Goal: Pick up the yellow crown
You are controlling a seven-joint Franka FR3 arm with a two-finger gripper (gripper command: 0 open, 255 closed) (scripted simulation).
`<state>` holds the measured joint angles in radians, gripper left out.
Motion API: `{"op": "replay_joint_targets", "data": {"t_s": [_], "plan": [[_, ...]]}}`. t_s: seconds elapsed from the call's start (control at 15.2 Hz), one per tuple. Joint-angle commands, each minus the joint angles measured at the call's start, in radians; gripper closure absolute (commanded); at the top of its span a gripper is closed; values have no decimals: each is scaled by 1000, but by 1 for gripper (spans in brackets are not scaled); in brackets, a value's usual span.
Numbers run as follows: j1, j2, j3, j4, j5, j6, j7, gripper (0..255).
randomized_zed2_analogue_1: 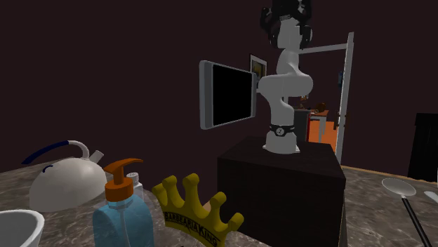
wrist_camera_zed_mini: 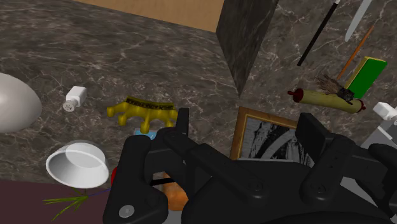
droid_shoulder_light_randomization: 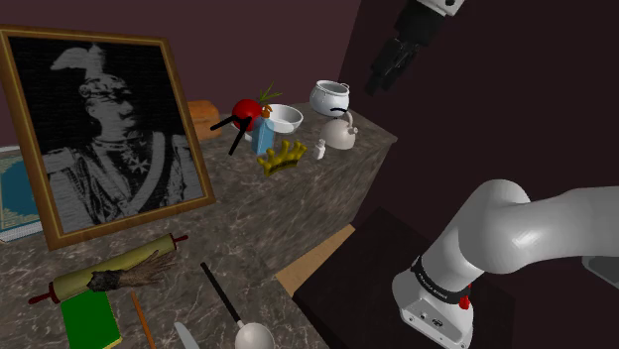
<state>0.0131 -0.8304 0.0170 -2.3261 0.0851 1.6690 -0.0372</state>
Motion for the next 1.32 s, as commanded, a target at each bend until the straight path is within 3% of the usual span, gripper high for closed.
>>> {"op": "replay_joint_targets", "data": {"t_s": [0.0,0.66,1.25], "plan": [[0,0,0,0,0,0,0,0],[-13,267,-52,-53,-58,284,-121,0],[-23,580,-94,14,-91,503,-216,0]]}}
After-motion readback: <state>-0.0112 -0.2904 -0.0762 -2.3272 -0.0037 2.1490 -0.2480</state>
